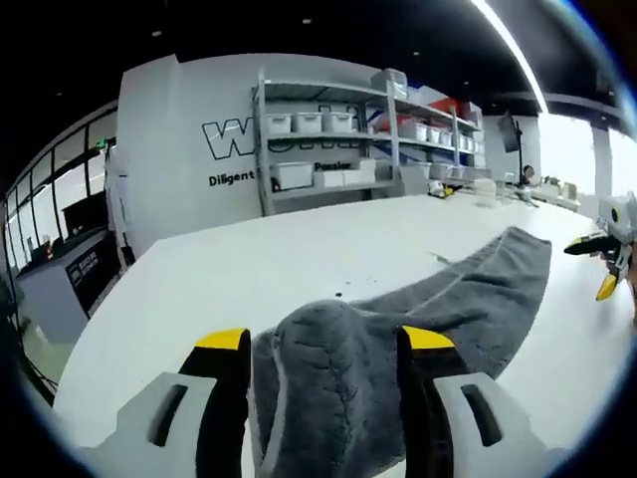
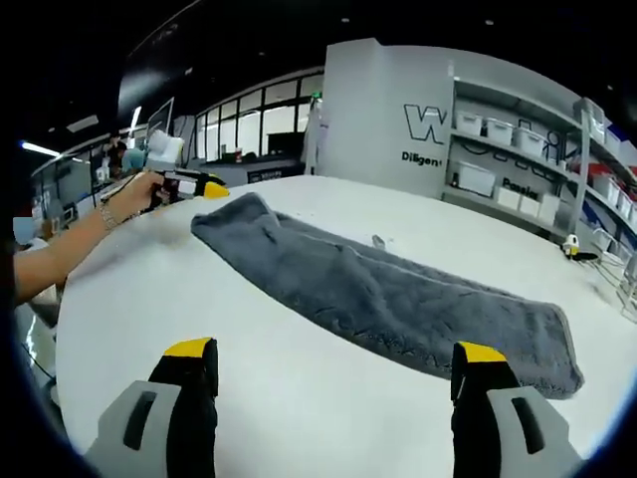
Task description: Open the folded towel by lifting each exposed corner and separating the folded layers until the towel lies flat within the target outline without major curled edges
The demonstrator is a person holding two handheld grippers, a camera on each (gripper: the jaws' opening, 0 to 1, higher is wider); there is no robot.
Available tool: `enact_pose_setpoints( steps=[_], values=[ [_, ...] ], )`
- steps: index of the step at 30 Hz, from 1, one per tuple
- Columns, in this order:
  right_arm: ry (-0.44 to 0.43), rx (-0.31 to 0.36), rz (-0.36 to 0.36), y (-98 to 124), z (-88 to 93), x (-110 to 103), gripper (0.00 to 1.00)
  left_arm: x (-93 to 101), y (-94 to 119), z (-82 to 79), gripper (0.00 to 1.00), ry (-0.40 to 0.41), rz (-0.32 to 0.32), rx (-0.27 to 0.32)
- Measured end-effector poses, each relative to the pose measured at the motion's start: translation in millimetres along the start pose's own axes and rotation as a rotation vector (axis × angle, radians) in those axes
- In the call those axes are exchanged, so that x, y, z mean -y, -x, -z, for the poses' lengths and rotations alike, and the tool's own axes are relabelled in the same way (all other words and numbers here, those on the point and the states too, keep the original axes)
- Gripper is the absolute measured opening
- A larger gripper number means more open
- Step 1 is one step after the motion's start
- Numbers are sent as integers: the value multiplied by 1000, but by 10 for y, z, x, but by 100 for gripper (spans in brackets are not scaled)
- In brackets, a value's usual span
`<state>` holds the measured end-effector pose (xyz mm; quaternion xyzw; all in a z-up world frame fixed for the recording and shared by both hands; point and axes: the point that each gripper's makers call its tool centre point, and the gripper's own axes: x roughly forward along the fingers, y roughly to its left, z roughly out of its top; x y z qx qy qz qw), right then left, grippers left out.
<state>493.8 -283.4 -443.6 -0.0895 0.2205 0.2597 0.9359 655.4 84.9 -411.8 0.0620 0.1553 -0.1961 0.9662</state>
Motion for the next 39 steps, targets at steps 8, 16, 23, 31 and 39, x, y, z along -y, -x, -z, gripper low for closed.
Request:
enact_pose_setpoints(
  steps=[8,16,23,31,39],
  values=[
    [4,3,-2,5,-12,-11,99,2,-244,14,48,21,-6,-20],
    [7,-22,-7,-10,46,-32,99,-32,-456,8,38,-59,-50,-46],
    [1,-10,-21,6,20,-64,99,57,-549,136,27,-65,-21,-85],
    [4,-8,-22,11,11,-73,99,68,-540,206,14,-76,-12,-94],
    [6,-15,-22,4,22,-75,99,270,-412,159,5,-95,43,-61]
  ],
)
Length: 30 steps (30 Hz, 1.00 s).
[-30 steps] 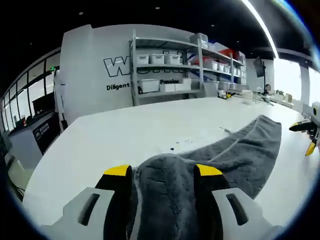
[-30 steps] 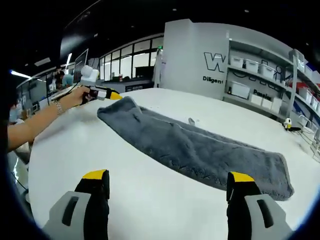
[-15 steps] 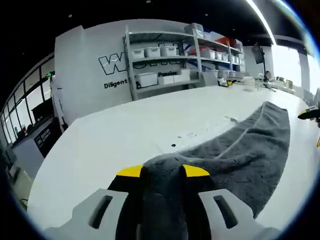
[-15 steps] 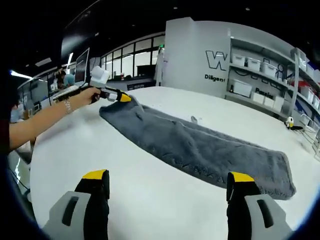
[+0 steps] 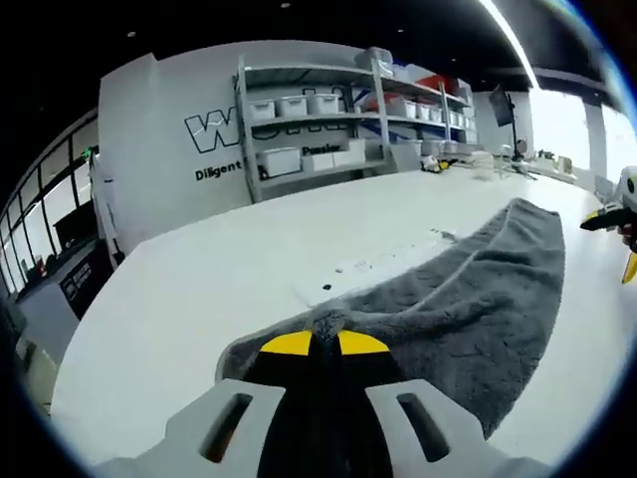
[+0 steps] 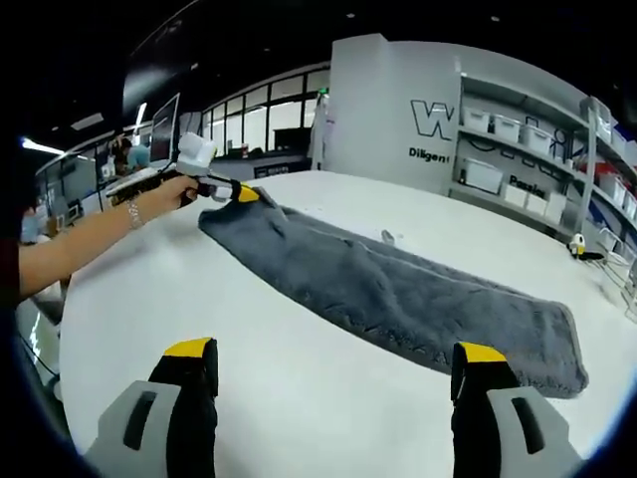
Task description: Open the folded towel by lifting each exposed corner and separating the folded layers until the towel lies flat within the target outline without major curled edges
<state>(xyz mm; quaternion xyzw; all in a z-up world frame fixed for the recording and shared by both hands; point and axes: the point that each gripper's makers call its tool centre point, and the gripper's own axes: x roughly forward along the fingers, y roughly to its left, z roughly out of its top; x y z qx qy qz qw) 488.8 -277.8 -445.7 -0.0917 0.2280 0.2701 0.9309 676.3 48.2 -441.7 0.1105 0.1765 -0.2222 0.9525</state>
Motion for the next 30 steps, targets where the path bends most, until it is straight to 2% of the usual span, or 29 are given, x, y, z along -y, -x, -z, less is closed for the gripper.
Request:
enact_pose_setpoints(
  steps=[11,24,30],
  values=[
    [2,0,0,12,3,-6,99,158,265,-98,5,-108,42,14],
    [-2,-3,5,18,23,9,99,442,704,-109,5,-159,119,61],
    [-1,-11,3,12,33,16,99,471,928,-137,5,-185,112,96]
  ],
)
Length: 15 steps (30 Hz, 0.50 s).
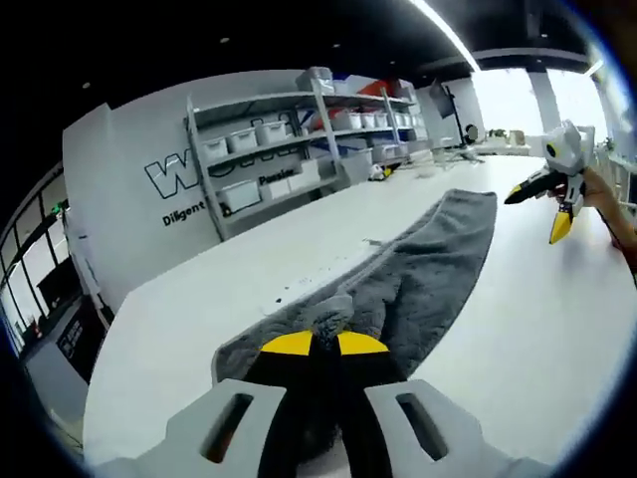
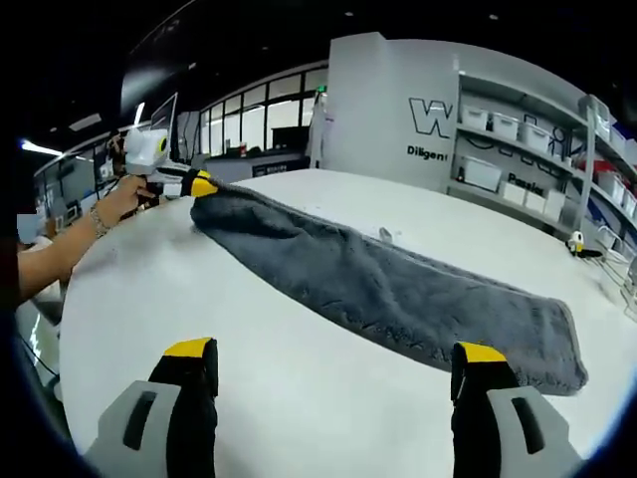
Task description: Open the folded towel by lifting each exposed corner and separating the folded layers until the towel lies flat within the target outline without major curled edges
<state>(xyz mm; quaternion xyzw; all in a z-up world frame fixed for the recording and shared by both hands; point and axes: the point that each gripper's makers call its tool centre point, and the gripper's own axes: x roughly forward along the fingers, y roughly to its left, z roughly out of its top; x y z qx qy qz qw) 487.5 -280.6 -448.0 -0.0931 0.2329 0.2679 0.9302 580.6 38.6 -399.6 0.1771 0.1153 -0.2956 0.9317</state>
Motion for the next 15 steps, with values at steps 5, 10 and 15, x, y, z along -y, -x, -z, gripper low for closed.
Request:
enact_pose_setpoints(
  steps=[5,10,15],
  values=[
    [2,-1,3,1,3,9,99,119,184,-1,5,-18,17,9],
    [-2,12,2,17,-24,1,99,286,351,39,5,-33,50,6],
    [-3,12,6,24,-25,16,99,378,487,100,5,-26,67,7]
  ],
)
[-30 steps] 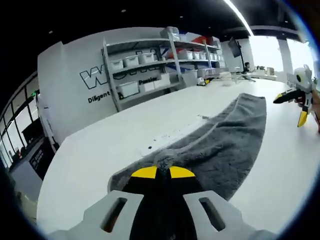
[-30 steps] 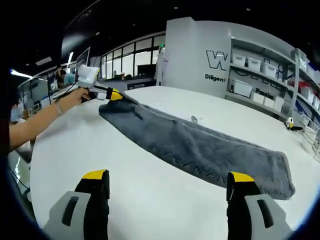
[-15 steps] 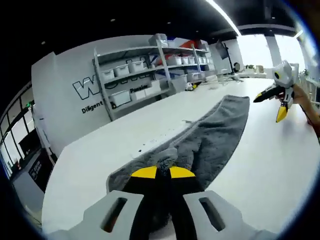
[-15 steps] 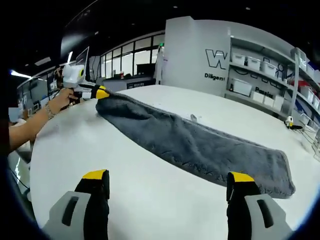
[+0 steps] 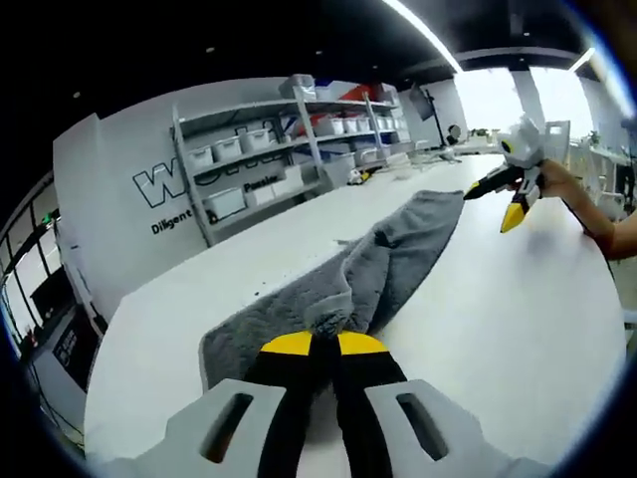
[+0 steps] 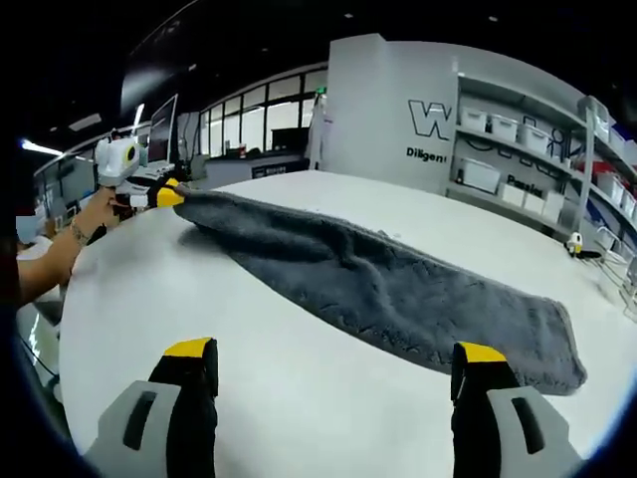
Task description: Open the folded towel by lifting each exposed corner and separating the folded layers until the towel lies flat within the target outline without major curled edges
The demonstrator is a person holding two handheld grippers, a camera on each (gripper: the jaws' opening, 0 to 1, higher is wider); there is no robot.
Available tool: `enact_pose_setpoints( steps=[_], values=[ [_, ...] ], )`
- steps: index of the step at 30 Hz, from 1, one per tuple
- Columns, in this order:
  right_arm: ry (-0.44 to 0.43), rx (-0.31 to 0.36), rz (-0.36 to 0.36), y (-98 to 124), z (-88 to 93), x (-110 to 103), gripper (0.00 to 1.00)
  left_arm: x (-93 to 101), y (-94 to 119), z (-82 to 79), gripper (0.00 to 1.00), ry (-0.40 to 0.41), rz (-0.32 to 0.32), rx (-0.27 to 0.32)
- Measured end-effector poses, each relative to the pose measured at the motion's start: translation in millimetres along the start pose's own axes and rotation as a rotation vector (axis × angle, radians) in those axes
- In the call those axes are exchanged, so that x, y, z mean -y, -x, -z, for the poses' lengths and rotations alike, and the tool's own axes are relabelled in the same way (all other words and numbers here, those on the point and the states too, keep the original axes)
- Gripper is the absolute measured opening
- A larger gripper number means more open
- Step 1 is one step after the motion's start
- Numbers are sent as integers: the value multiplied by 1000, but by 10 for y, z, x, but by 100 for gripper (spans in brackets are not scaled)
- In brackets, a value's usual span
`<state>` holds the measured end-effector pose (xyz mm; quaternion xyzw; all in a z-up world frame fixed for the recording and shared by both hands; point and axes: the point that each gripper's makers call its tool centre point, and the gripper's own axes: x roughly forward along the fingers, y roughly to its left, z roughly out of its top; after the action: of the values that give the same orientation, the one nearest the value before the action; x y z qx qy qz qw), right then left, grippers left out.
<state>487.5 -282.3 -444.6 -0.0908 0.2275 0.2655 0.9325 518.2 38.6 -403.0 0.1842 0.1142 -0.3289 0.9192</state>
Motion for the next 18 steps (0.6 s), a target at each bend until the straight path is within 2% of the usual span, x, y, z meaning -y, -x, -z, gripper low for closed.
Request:
enact_pose_setpoints(
  steps=[7,12,18],
  values=[
    [-2,-1,2,4,2,3,99,81,149,109,5,2,20,-15],
    [-5,13,5,42,-34,27,99,244,229,290,5,-1,69,-60],
    [-12,20,11,56,-44,47,99,314,266,407,5,-7,85,-84]
  ],
)
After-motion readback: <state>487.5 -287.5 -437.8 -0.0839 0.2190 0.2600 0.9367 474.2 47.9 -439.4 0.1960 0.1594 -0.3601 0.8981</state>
